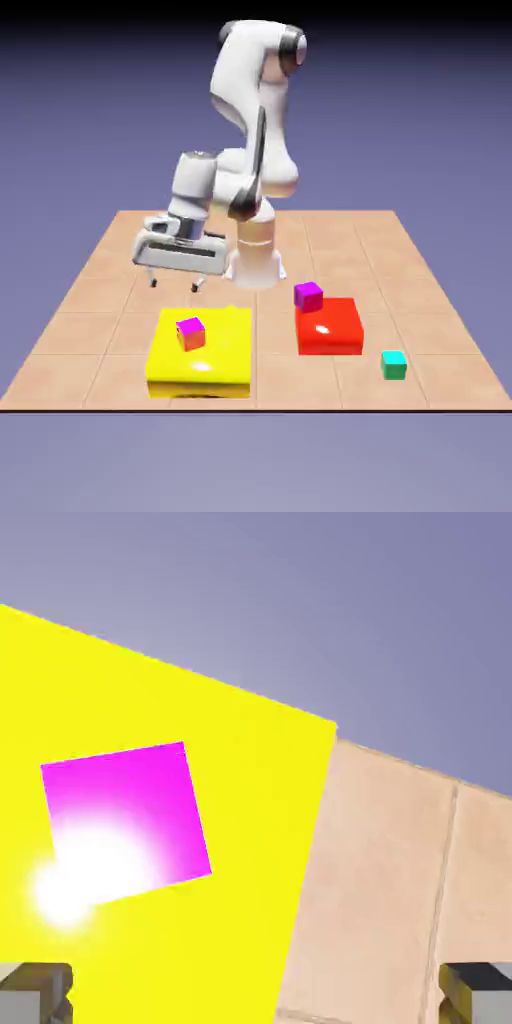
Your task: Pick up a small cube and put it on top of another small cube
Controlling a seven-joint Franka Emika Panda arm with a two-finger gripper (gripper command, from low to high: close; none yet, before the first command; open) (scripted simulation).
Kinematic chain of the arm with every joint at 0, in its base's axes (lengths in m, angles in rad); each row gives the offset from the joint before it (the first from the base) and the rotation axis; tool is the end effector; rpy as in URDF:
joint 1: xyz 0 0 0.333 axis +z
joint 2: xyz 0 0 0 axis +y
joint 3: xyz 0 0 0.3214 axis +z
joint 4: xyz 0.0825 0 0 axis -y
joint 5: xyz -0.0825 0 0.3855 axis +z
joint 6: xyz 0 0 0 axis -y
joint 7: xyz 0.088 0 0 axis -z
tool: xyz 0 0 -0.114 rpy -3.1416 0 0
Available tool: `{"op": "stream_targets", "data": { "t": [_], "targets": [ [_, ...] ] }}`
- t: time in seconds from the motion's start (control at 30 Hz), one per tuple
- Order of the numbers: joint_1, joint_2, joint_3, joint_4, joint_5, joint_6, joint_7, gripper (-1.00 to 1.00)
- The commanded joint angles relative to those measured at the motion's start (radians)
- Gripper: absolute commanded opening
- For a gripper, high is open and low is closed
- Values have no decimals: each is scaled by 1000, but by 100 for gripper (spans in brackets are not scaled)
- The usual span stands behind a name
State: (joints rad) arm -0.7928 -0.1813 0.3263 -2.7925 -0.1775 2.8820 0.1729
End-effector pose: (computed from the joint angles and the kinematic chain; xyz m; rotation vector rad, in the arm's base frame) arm 0.3626 -0.1771 0.2822 2.8782 -0.6907 0.3490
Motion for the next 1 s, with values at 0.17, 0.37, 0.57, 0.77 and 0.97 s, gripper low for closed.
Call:
{"op": "stream_targets", "data": {
  "t": [0.17, 0.37, 0.57, 0.77, 0.97],
  "targets": [
    [-217, 102, 90, 7, -49, -44, -153, 0],
    [-435, 204, 181, 15, -99, -87, -306, 0],
    [-652, 306, 271, 22, -148, -131, -459, 0],
    [-870, 408, 362, 30, -198, -175, -612, 0],
    [-1087, 510, 452, 37, -247, -219, -765, 0]
  ]
}}
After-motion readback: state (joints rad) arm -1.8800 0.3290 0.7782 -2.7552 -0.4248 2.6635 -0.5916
